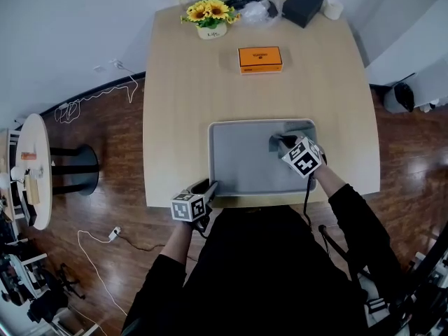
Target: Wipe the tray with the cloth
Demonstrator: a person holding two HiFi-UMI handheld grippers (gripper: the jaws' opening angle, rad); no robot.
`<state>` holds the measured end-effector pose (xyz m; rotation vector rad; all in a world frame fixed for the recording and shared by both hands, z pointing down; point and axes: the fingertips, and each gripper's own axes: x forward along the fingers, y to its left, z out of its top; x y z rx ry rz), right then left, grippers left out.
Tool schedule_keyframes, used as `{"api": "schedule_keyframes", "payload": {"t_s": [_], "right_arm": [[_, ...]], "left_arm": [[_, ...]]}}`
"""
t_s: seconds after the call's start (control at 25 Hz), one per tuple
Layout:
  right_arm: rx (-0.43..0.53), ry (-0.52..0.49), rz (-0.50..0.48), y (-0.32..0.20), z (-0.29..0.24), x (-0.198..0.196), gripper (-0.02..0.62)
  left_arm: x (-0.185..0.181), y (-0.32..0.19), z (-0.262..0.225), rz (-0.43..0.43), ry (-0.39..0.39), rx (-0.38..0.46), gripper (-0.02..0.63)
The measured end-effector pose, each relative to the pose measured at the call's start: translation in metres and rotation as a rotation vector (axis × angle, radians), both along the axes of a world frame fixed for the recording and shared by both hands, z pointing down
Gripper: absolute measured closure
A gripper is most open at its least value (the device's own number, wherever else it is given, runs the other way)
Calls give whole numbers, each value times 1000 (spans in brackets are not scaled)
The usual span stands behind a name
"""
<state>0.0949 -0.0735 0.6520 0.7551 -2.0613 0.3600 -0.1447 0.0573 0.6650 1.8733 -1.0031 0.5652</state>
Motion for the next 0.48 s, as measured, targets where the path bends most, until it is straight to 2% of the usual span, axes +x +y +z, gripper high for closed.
{"api": "schedule_keyframes", "payload": {"t_s": [0.16,0.28,0.48], "right_arm": [[-86,-79,-84,76,0,-23,591],[-150,-96,-180,129,-1,-37,591],[-166,-89,-303,161,-1,-49,591]], "left_arm": [[-2,0,0,4,4,3,474],[-2,1,-1,10,5,0,474],[0,2,-3,17,6,-3,474]]}}
